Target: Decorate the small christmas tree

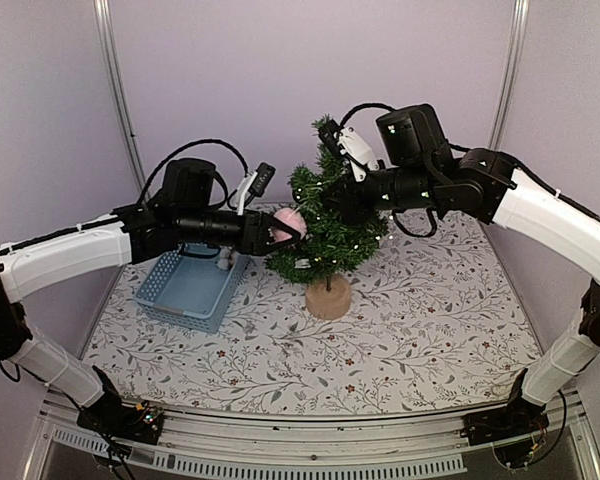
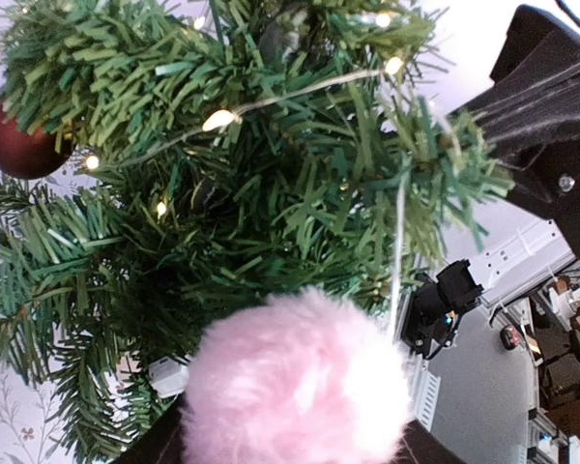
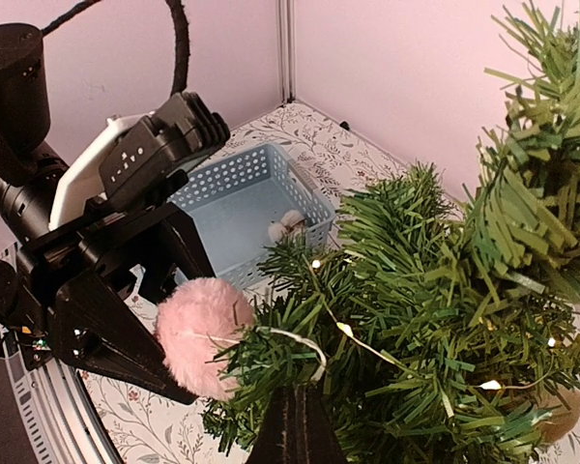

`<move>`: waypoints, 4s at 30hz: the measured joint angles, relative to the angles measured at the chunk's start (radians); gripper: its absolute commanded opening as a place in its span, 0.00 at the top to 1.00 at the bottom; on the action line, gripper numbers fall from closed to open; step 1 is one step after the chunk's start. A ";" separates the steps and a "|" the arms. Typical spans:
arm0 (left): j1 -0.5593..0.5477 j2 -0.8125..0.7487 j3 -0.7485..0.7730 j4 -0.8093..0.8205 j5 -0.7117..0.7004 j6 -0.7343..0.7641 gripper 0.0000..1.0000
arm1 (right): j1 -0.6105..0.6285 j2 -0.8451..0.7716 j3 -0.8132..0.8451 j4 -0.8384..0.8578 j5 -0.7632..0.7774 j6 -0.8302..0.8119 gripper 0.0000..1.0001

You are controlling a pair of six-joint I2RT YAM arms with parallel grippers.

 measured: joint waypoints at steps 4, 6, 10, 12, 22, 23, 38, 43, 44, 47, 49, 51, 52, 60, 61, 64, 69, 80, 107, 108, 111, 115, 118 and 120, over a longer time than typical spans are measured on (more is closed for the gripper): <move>0.000 0.000 -0.003 -0.016 -0.008 0.001 0.32 | 0.000 -0.006 -0.005 0.003 0.000 0.000 1.00; 0.000 -0.005 -0.003 -0.025 -0.010 0.006 0.26 | 0.000 -0.011 -0.008 0.006 0.000 0.000 1.00; 0.000 -0.027 -0.006 -0.040 -0.010 0.019 0.08 | 0.000 -0.021 -0.019 0.017 0.000 0.000 1.00; 0.000 -0.048 -0.016 -0.051 -0.010 0.026 0.01 | 0.000 -0.029 -0.031 0.022 0.000 0.000 1.00; 0.097 -0.295 -0.183 -0.080 -0.010 0.037 0.01 | 0.000 -0.092 -0.091 0.078 -0.040 -0.007 0.97; 0.121 -0.315 -0.199 -0.077 -0.013 0.033 0.01 | 0.000 -0.100 -0.099 0.086 -0.049 -0.008 0.96; 0.496 0.001 -0.114 -0.162 -0.130 -0.012 0.44 | 0.000 -0.240 -0.196 0.130 -0.125 -0.011 0.55; 0.517 0.184 -0.013 -0.207 -0.182 0.017 0.51 | -0.025 -0.274 -0.221 0.130 -0.130 0.021 0.52; 0.517 0.218 0.002 -0.210 -0.189 0.024 0.51 | -0.039 -0.280 -0.227 0.130 -0.133 0.031 0.52; 0.517 0.301 0.029 -0.219 -0.199 0.044 0.53 | -0.100 -0.299 -0.250 0.130 -0.159 0.066 0.51; 0.517 0.349 0.042 -0.226 -0.203 0.056 0.54 | -0.140 -0.307 -0.267 0.129 -0.175 0.088 0.51; 0.517 0.388 0.050 -0.230 -0.209 0.068 0.56 | -0.170 -0.312 -0.280 0.126 -0.188 0.100 0.51; 0.517 0.403 0.053 -0.232 -0.211 0.071 0.57 | -0.184 -0.312 -0.285 0.124 -0.197 0.108 0.51; 0.515 0.501 0.097 -0.230 -0.209 0.088 0.64 | -0.250 -0.312 -0.292 0.115 -0.254 0.122 0.50; 0.515 0.510 0.104 -0.228 -0.207 0.089 0.65 | -0.256 -0.312 -0.292 0.113 -0.260 0.122 0.50; 0.512 0.533 0.118 -0.222 -0.200 0.091 0.66 | -0.269 -0.312 -0.292 0.106 -0.271 0.122 0.50; 0.509 0.554 0.125 -0.207 -0.187 0.091 0.66 | -0.286 -0.311 -0.293 0.102 -0.290 0.121 0.50; 0.507 0.644 0.194 -0.205 -0.203 0.093 0.74 | -0.305 -0.301 -0.293 0.090 -0.316 0.114 0.50; 0.504 0.029 -0.075 -0.200 -0.086 0.140 1.00 | -0.328 -0.281 -0.293 0.085 -0.331 0.116 0.49; 0.501 -0.001 -0.083 -0.198 -0.072 0.140 1.00 | -0.331 -0.279 -0.293 0.086 -0.331 0.117 0.49; 0.484 -0.084 -0.091 -0.198 -0.036 0.140 1.00 | -0.338 -0.274 -0.293 0.087 -0.334 0.122 0.49; 0.436 -0.166 -0.091 -0.191 0.005 0.140 1.00 | -0.347 -0.267 -0.293 0.089 -0.338 0.137 0.49; 0.391 -0.187 -0.080 -0.197 0.025 0.140 1.00 | -0.354 -0.259 -0.293 0.093 -0.341 0.148 0.49; 0.352 -0.185 -0.068 -0.200 0.031 0.140 1.00 | -0.358 -0.256 -0.293 0.097 -0.341 0.159 0.49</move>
